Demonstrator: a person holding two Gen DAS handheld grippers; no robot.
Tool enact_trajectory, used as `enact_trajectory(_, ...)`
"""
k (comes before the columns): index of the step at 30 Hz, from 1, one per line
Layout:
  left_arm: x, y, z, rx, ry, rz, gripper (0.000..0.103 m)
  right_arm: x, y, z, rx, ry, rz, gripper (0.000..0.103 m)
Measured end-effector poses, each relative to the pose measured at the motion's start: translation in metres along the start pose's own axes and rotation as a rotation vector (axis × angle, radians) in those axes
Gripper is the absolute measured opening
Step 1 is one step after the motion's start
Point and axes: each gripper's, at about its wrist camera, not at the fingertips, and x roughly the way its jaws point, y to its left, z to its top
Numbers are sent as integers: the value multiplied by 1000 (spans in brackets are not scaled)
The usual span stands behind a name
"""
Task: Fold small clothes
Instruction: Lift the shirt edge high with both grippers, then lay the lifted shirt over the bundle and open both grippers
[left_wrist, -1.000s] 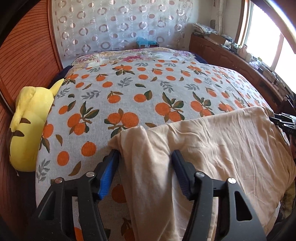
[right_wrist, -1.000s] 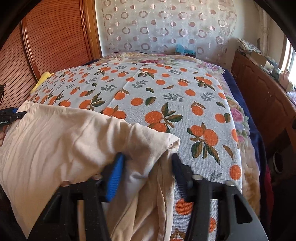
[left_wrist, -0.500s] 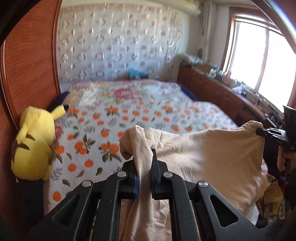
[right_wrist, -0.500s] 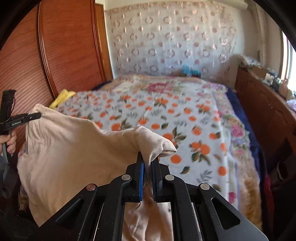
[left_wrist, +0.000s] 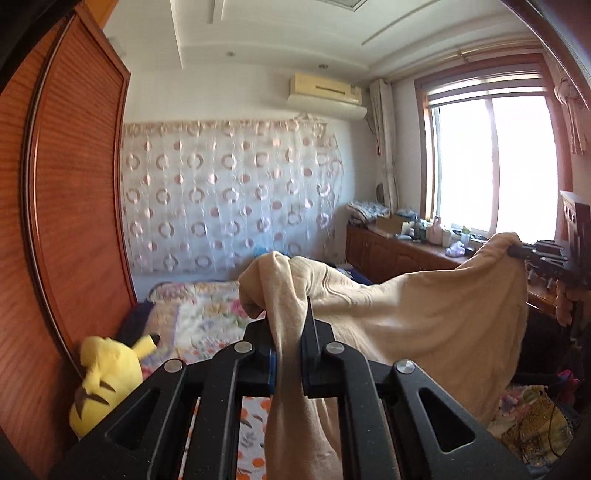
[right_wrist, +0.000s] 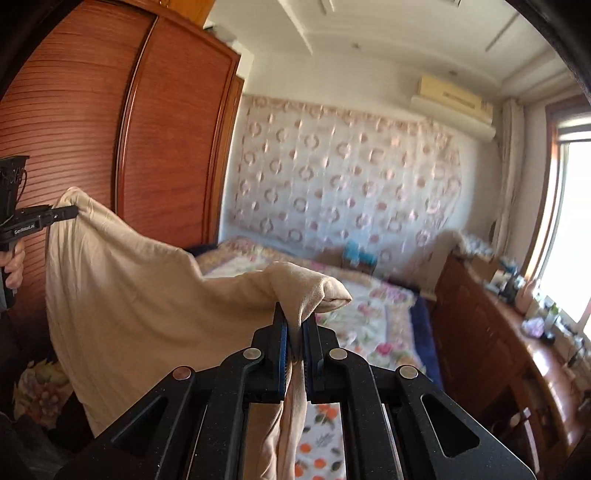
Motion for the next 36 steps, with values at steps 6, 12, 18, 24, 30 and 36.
enact_trajectory(6, 53, 28, 27, 5, -13, 75, 10, 39, -25, 30, -2, -13, -52, 6)
enact_trajectory(12, 158, 61, -11, -11, 105, 135, 10, 149, -12, 15, 14, 104, -72, 6)
enact_trajectory(18, 263, 75, -82, -18, 317, 139, 10, 270, -2, -34, -1, 295, -65, 6)
enact_trajectory(24, 317, 74, -124, -20, 423, 128, 10, 355, 1, -60, 8, 435, -51, 7)
enact_trajectory(30, 333, 82, -137, 7, 476, 124, 21, 404, -23, -56, 24, 517, -39, 7)
enact_trajectory(36, 337, 105, -137, -20, 484, 126, 47, 413, -23, -57, 53, 565, -36, 6)
